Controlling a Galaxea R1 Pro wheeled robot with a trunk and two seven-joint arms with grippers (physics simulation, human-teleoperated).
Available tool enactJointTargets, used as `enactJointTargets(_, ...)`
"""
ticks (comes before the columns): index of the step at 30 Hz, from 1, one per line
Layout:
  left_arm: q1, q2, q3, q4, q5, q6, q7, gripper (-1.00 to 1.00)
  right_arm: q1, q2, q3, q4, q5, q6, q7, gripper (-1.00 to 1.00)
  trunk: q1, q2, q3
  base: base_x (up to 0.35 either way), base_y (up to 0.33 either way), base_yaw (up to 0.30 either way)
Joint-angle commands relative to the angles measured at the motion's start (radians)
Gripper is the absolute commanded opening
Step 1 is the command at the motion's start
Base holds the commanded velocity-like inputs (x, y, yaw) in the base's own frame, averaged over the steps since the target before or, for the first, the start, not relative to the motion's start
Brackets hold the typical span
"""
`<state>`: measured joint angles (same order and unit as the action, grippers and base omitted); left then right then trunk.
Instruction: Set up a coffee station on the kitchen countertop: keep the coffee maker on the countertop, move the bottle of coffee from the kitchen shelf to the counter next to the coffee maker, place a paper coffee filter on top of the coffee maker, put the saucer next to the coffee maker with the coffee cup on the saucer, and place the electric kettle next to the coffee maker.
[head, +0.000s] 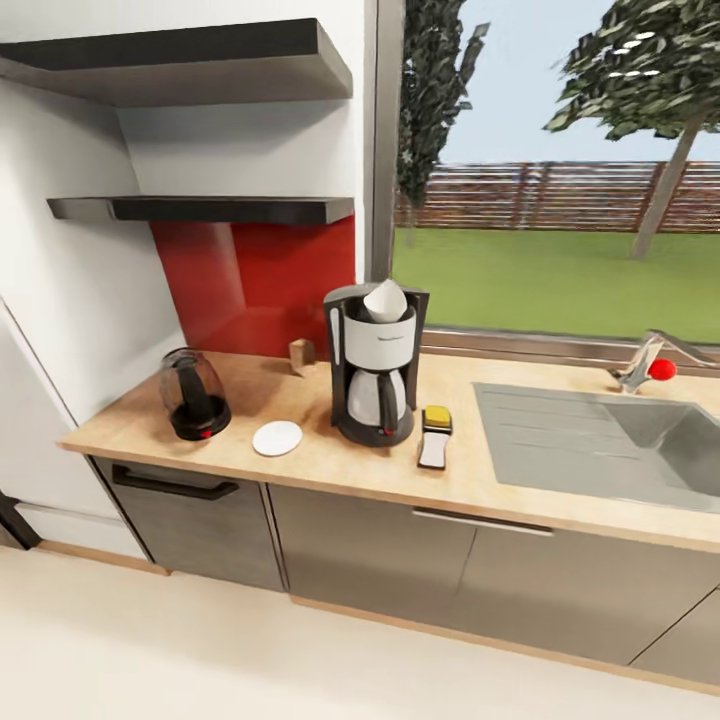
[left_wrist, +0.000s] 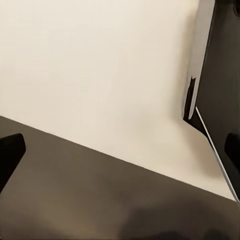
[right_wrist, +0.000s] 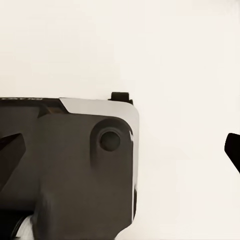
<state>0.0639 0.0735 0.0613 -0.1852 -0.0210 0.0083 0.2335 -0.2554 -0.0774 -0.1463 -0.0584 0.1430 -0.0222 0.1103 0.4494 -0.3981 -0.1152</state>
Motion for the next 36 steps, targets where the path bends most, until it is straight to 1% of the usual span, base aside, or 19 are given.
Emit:
enactJointTargets(1,0.001,0.0,0.006,-0.007,-0.002,0.001,0.0,1.0,-0.001,0.0,-0.009,0.001,0.01,-0.002,0.003,1.0,0.001,-0.002,-0.002,0.055,0.325,0.036)
enactJointTargets(10,0.001,0.0,0.006,-0.02,-0.004,0.001,0.0,1.0,-0.001,0.007,-0.006,0.003,0.013,-0.005,0.003,1.0,0.001,-0.002,-0.002,0.117,0.331,0.009)
enactJointTargets(21,0.001,-0.002,0.006,-0.02,-0.003,0.001,0.0,1.0,-0.001,0.008,-0.006,0.002,0.012,-0.005,0.003,1.0,0.001,-0.002,-0.002,0.125,0.333,0.0)
enactJointTargets(24,0.001,-0.003,0.006,-0.02,-0.003,0.001,0.0,1.0,-0.001,0.008,-0.006,0.002,0.012,-0.005,0.003,1.0,0.001,-0.002,-0.002,0.035,0.335,-0.058)
enactJointTargets(30,0.001,-0.004,0.007,-0.02,-0.003,0.0,0.002,1.0,-0.001,0.008,-0.006,0.002,0.012,-0.005,0.004,1.0,0.001,-0.002,0.002,-0.006,0.335,-0.167)
enactJointTargets(36,0.001,-0.007,0.006,-0.02,-0.004,-0.016,0.01,1.0,-0.001,0.008,-0.006,0.002,0.014,-0.005,0.004,1.0,0.001,-0.002,0.003,-0.072,0.259,-0.032)
